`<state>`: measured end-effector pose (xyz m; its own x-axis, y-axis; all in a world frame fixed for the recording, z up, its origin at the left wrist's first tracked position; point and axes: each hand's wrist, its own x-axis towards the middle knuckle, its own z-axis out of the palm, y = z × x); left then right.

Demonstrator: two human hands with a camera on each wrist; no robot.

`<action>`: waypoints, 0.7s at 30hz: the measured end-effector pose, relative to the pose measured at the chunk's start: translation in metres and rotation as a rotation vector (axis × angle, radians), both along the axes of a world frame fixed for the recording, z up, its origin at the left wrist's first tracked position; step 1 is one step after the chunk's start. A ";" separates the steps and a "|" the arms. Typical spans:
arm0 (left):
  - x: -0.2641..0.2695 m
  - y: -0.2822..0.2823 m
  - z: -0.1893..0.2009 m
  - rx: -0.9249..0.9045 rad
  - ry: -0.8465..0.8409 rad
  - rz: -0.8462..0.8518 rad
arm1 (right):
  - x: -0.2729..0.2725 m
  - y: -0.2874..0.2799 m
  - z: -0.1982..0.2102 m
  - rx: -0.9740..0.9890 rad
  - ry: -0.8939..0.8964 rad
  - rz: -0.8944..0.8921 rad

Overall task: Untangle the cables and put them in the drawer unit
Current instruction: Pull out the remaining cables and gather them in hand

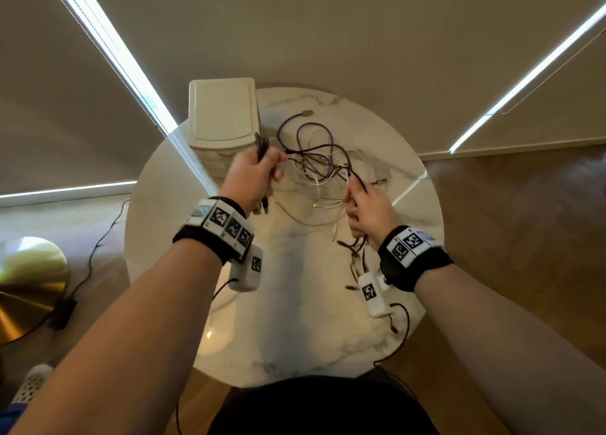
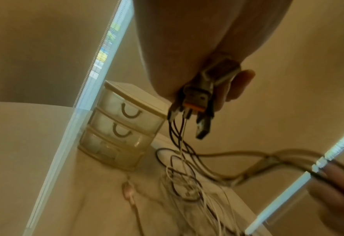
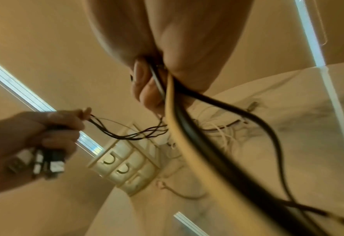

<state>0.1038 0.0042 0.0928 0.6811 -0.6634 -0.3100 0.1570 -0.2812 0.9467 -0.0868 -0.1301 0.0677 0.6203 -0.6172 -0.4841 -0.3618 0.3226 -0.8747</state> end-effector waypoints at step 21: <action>-0.017 -0.018 0.008 -0.068 -0.129 -0.010 | -0.001 0.055 -0.039 -0.195 0.133 0.656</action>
<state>0.0871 -0.0139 0.1003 0.7055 -0.6869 -0.1744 0.0297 -0.2172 0.9757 -0.0875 -0.0747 0.0292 0.8378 -0.2189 -0.5002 -0.5363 -0.1576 -0.8292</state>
